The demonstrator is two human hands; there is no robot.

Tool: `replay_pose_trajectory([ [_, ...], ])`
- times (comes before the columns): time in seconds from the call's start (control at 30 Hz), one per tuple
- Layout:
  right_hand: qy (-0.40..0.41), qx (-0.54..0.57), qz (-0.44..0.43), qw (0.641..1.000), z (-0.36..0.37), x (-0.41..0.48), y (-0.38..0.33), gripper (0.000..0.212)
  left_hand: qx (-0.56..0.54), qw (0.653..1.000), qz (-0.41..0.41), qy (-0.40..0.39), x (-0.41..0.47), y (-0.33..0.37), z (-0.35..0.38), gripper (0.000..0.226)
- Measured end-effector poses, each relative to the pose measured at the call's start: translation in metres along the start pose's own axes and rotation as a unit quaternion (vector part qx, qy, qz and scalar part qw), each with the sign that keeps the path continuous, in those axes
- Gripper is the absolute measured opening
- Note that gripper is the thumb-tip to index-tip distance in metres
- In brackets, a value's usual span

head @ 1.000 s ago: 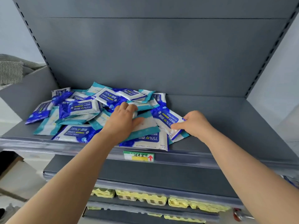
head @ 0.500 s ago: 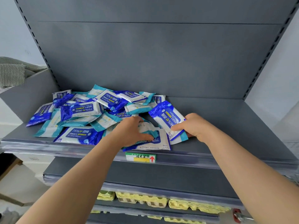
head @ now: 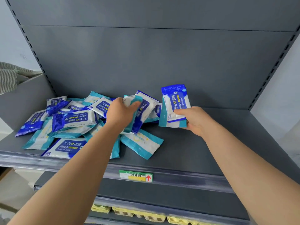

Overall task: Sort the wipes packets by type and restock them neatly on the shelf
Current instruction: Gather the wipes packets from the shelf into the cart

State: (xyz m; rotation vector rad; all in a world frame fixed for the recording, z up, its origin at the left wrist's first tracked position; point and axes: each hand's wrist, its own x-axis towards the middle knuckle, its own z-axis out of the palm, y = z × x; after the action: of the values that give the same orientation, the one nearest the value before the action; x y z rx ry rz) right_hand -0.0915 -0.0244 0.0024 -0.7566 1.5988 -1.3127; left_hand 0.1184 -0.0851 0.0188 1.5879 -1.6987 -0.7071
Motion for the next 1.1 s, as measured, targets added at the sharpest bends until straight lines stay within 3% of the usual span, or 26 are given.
replay_pose_trajectory([
  [0.2, -0.032, -0.022, 0.026, 0.999, 0.026, 0.045, 0.000, 0.028, 0.068, 0.990, -0.120, -0.024, 0.050, -0.005, 0.020, 0.047],
  [0.33, -0.061, 0.004, 0.044, 0.997, 0.035, 0.065, 0.001, 0.029, 0.092, 0.990, -0.086, -0.058, 0.052, -0.007, 0.027, 0.029],
  [0.5, -0.065, 0.011, 0.044, 0.997, 0.041, 0.078, 0.007, 0.043, 0.066, 0.993, -0.096, -0.026, 0.047, -0.003, 0.038, 0.064],
  [0.63, -0.064, -0.010, 0.032, 0.997, 0.013, 0.081, 0.004, 0.046, 0.063, 0.986, -0.141, -0.069, 0.047, 0.001, 0.050, 0.053],
  [0.73, -0.083, -0.045, 0.030, 0.995, -0.014, 0.079, 0.000, 0.046, 0.067, 0.985, -0.112, -0.114, 0.043, 0.009, 0.065, 0.057],
  [0.83, -0.095, -0.073, 0.021, 0.993, -0.028, 0.076, 0.001, 0.041, 0.057, 0.990, -0.076, -0.100, 0.038, 0.017, 0.080, 0.061],
  [0.97, -0.069, -0.032, 0.003, 0.997, -0.028, 0.073, 0.006, 0.027, 0.033, 0.989, -0.088, -0.114, 0.039, 0.027, 0.090, 0.065],
  [1.1, -0.069, 0.011, -0.008, 0.998, -0.030, 0.065, 0.011, 0.028, -0.016, 0.983, -0.133, -0.128, 0.037, 0.023, 0.095, 0.062],
])
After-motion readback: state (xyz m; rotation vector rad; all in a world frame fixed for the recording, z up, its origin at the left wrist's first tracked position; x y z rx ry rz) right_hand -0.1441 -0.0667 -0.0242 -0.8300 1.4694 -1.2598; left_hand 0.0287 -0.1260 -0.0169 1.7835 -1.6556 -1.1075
